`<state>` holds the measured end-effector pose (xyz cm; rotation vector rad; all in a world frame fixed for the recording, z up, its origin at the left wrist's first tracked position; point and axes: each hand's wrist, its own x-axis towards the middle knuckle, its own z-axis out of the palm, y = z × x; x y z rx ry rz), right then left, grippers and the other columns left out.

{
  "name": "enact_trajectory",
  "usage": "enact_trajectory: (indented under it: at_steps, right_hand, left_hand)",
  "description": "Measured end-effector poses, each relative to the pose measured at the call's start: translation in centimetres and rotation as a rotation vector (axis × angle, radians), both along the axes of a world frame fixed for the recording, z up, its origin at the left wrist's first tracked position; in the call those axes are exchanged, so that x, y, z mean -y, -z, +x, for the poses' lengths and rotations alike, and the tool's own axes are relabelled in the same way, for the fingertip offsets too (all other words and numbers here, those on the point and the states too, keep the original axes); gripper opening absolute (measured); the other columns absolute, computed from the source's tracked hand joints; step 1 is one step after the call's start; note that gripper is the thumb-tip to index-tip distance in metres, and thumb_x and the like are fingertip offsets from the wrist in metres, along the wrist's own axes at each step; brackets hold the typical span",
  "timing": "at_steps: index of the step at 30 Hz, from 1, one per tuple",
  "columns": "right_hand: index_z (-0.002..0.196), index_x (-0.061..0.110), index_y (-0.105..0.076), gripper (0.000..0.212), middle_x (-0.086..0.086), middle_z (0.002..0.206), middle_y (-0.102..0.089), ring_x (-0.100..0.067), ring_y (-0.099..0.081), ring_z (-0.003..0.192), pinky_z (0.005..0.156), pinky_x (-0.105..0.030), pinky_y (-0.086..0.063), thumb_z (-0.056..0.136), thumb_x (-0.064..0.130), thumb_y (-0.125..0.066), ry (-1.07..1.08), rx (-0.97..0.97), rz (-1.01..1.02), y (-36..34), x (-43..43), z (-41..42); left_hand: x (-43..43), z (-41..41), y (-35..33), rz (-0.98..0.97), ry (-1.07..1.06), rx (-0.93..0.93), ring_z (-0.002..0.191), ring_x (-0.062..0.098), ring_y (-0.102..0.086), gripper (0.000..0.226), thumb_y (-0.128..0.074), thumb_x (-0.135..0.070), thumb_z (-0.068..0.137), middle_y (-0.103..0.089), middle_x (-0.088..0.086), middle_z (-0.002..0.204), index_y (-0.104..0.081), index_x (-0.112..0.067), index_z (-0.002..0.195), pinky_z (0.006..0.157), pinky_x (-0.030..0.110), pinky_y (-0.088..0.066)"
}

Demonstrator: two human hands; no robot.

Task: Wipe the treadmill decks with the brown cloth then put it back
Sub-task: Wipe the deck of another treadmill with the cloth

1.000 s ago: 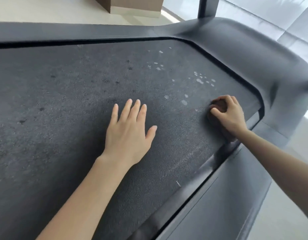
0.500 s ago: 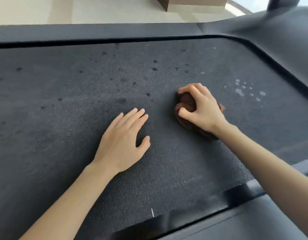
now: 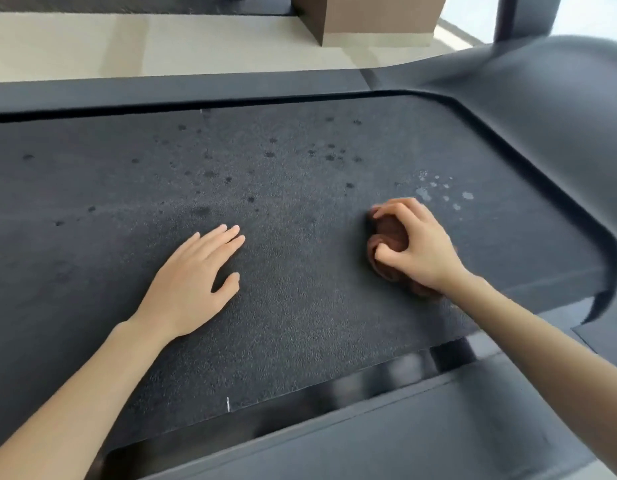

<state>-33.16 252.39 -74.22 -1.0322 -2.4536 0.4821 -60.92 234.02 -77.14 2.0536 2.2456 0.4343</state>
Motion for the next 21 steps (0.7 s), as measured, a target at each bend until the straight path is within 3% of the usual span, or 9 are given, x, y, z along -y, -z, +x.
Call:
enact_trajectory:
  at_steps: [4, 9, 13, 18, 21]
  right_hand:
    - [0.115, 0.017, -0.054, 0.042, -0.005, 0.119, -0.050, -0.028, -0.045, 0.112, 0.093, -0.033, -0.034, 0.080, 0.040, -0.063, 0.241, 0.034, 0.055, 0.6, -2.9, -3.8]
    - [0.119, 0.015, -0.054, 0.046, -0.005, 0.123, -0.050, -0.026, -0.046, 0.110, 0.096, -0.042, -0.040, 0.080, 0.037, -0.063, -0.145, 0.118, 0.114, 0.2, 1.8, -7.3]
    - [0.113, 0.015, -0.060, 0.044, -0.001, 0.127, -0.052, -0.022, -0.048, 0.111, 0.094, -0.033, -0.040, 0.074, 0.034, -0.065, -0.283, 0.110, 0.134, 0.1, 5.5, -4.7]
    - [0.113, 0.020, -0.060, 0.048, 0.006, 0.128, -0.051, -0.017, -0.047, 0.115, 0.098, -0.022, -0.033, 0.070, 0.040, -0.053, -0.051, 0.101, 0.075, -0.2, 2.9, 2.6]
    - [0.114, 0.019, -0.059, 0.047, 0.001, 0.127, -0.051, -0.022, -0.047, 0.118, 0.100, -0.029, -0.035, 0.072, 0.040, -0.055, 0.226, 0.099, 0.058, -0.4, -1.1, 7.3]
  left_hand:
    - [-0.1, -0.1, 0.1, 0.015, 0.012, -0.007, 0.140, 0.005, -0.017, 0.061, -0.034, -0.040, 0.087, -0.029, -0.006, 0.151, -0.037, -0.016, 0.143, 0.116, 0.032, -0.011]
    - [-0.1, 0.2, -0.3, 0.012, -0.005, -0.013, 0.140, 0.009, -0.019, 0.054, -0.037, -0.034, 0.092, -0.031, -0.002, 0.151, -0.038, -0.014, 0.142, 0.115, 0.034, -0.012]
    - [-1.4, 2.6, -0.7, -0.016, 0.065, -0.017, 0.142, 0.009, -0.014, 0.065, -0.032, -0.043, 0.085, -0.025, -0.004, 0.153, -0.035, -0.014, 0.144, 0.117, 0.035, -0.009]
    - [-5.9, 7.1, -1.2, 0.012, 0.284, -0.027, 0.143, 0.007, -0.009, 0.071, -0.021, -0.054, 0.085, -0.021, -0.007, 0.154, -0.029, -0.019, 0.146, 0.118, 0.037, -0.005]
    - [-9.0, 8.9, -1.0, 0.010, 0.340, -0.031, 0.144, 0.006, -0.002, 0.066, -0.027, -0.054, 0.091, -0.014, -0.009, 0.156, -0.021, -0.022, 0.148, 0.119, 0.038, -0.001]
